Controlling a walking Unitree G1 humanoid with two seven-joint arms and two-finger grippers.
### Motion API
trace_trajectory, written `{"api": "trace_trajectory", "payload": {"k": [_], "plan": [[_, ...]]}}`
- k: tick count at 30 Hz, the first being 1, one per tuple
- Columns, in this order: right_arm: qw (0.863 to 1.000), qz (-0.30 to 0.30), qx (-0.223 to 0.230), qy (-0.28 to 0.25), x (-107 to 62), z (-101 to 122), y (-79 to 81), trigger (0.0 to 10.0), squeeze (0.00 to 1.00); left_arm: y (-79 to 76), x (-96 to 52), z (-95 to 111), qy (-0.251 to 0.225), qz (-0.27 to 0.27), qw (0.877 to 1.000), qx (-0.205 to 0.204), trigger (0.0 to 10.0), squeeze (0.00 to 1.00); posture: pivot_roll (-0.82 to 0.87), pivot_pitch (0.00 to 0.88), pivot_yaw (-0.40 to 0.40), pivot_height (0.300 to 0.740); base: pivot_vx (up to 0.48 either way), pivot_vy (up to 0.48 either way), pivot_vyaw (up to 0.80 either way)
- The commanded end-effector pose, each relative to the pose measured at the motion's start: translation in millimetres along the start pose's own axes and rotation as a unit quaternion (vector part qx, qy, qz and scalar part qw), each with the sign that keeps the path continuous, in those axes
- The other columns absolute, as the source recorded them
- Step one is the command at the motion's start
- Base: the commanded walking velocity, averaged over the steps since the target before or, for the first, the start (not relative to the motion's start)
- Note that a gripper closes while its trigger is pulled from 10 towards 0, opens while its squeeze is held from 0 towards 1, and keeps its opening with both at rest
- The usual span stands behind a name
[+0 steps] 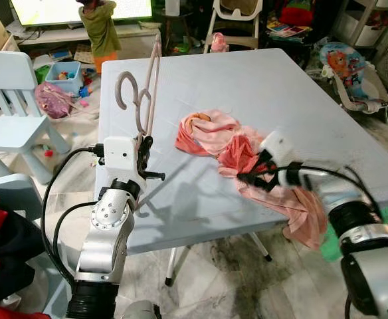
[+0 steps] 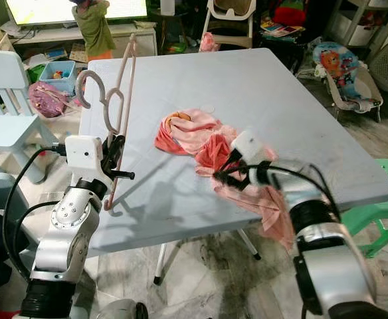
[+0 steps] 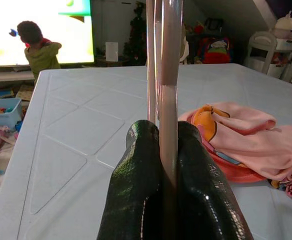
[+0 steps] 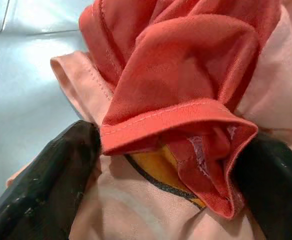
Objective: Hang hanger
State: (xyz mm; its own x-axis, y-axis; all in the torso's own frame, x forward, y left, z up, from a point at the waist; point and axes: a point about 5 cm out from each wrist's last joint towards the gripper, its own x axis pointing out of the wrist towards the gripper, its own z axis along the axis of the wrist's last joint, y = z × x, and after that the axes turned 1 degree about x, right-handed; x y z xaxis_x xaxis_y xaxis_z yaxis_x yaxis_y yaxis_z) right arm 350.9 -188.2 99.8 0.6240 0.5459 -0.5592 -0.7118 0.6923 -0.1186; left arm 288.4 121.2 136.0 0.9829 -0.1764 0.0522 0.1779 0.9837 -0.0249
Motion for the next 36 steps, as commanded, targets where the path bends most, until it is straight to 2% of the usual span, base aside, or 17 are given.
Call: {"api": "trace_trajectory", "payload": {"k": [1, 2, 8, 11, 13, 16, 20, 23, 24, 25, 28, 29, 32, 34, 36], "plan": [[0.999, -0.001, 0.012, 0.046, 4.3, -25.0, 8.1, 1.8, 0.0, -0.6, -7.0, -28.7, 0.072, -0.002, 0.997, -0.012, 10.0, 0.0, 0.05, 0.0, -0.045, 0.74, 0.0, 0.0, 0.0], [0.999, -0.009, 0.016, 0.05, 4.8, -28.0, 8.4, 0.0, 0.0, -0.1, -7.4, -28.9, 0.072, -0.002, 0.997, -0.012, 10.0, 0.0, 0.05, 0.0, -0.045, 0.74, 0.0, 0.0, 0.0], [0.997, -0.032, 0.02, 0.066, 5.7, -37.7, 10.7, 0.0, 0.0, 0.3, -8.2, -29.9, 0.075, -0.002, 0.997, -0.011, 10.0, 0.0, 0.05, 0.0, -0.045, 0.74, 0.0, 0.0, 0.0], [0.996, -0.067, 0.027, 0.059, 7.5, -37.8, 7.7, 0.0, 0.0, -2.6, -5.9, -29.4, 0.073, -0.005, 0.997, -0.013, 10.0, 0.0, 0.05, 0.0, -0.045, 0.74, 0.0, 0.0, 0.0], [0.993, -0.104, 0.028, 0.048, 8.5, -33.6, 2.8, 0.0, 0.0, -3.5, -4.6, -29.3, 0.073, -0.007, 0.997, -0.013, 10.0, 0.0, 0.05, 0.0, -0.043, 0.74, 0.0, 0.0, 0.0], [0.98, -0.188, 0.066, 0.014, 6.2, -12.1, -15.6, 0.0, 0.0, -4.3, -3.3, -29.3, 0.071, -0.009, 0.997, -0.013, 10.0, 0.0, 0.05, 0.0, -0.048, 0.74, 0.0, 0.0, 0.0], [0.975, -0.205, 0.083, -0.006, 8.0, 3.9, -20.2, 0.0, 0.0, -2.4, -3.8, -29.3, 0.07, -0.001, 0.997, -0.013, 10.0, 0.0, 0.06, 0.0, -0.06, 0.74, 0.0, 0.0, 0.0], [0.969, -0.211, 0.122, -0.024, 12.4, 10.0, -18.4, 0.0, 0.0, -2.0, -4.4, -29.8, 0.069, 0.002, 0.997, -0.015, 10.0, 0.0, 0.06, 0.0, -0.066, 0.74, 0.0, 0.0, 0.0], [0.963, -0.224, 0.143, -0.036, 15.0, 14.7, -18.0, 0.0, 0.0, -2.6, -4.3, -29.9, 0.069, 0.002, 0.998, -0.015, 10.0, 0.0, 0.06, 0.0, -0.068, 0.74, 0.0, 0.0, 0.0], [0.963, -0.224, 0.143, -0.036, 15.0, 14.7, -18.0, 0.0, 0.0, -2.6, -4.3, -29.9, 0.069, 0.002, 0.998, -0.015, 10.0, 0.0, 0.06, 0.0, -0.068, 0.74, 0.0, 0.0, 0.0], [0.943, -0.224, 0.224, -0.104, 20.7, 40.8, -17.2, 0.0, 0.0, -1.9, -3.5, -29.3, 0.066, 0.005, 0.998, -0.015, 10.0, 0.0, 0.06, 0.0, -0.073, 0.74, 0.0, 0.0, 0.0], [0.932, -0.217, 0.253, -0.145, 22.0, 57.8, -17.3, 0.0, 0.0, -1.1, -2.7, -28.9, 0.065, 0.007, 0.998, -0.015, 10.0, 0.0, 0.06, 0.0, -0.077, 0.74, 0.0, 0.0, 0.0], [0.914, -0.205, 0.289, -0.197, 22.5, 81.0, -17.1, 0.0, 0.0, -0.5, -2.3, -28.6, 0.064, 0.011, 0.998, -0.014, 10.0, 0.0, 0.07, 0.0, -0.083, 0.74, 0.0, 0.0, 0.0], [0.897, -0.188, 0.322, -0.239, 22.3, 99.7, -16.2, 0.0, 0.0, -0.7, -2.2, -28.6, 0.063, 0.013, 0.998, -0.014, 10.0, 0.0, 0.07, 0.0, -0.085, 0.74, 0.0, 0.0, 0.0], [0.892, -0.183, 0.328, -0.251, 22.0, 104.9, -15.9, 0.0, 0.0, -0.7, -2.3, -28.5, 0.062, 0.014, 0.998, -0.014, 10.0, 0.0, 0.07, 0.0, -0.085, 0.74, 0.0, 0.0, 0.0]]}}
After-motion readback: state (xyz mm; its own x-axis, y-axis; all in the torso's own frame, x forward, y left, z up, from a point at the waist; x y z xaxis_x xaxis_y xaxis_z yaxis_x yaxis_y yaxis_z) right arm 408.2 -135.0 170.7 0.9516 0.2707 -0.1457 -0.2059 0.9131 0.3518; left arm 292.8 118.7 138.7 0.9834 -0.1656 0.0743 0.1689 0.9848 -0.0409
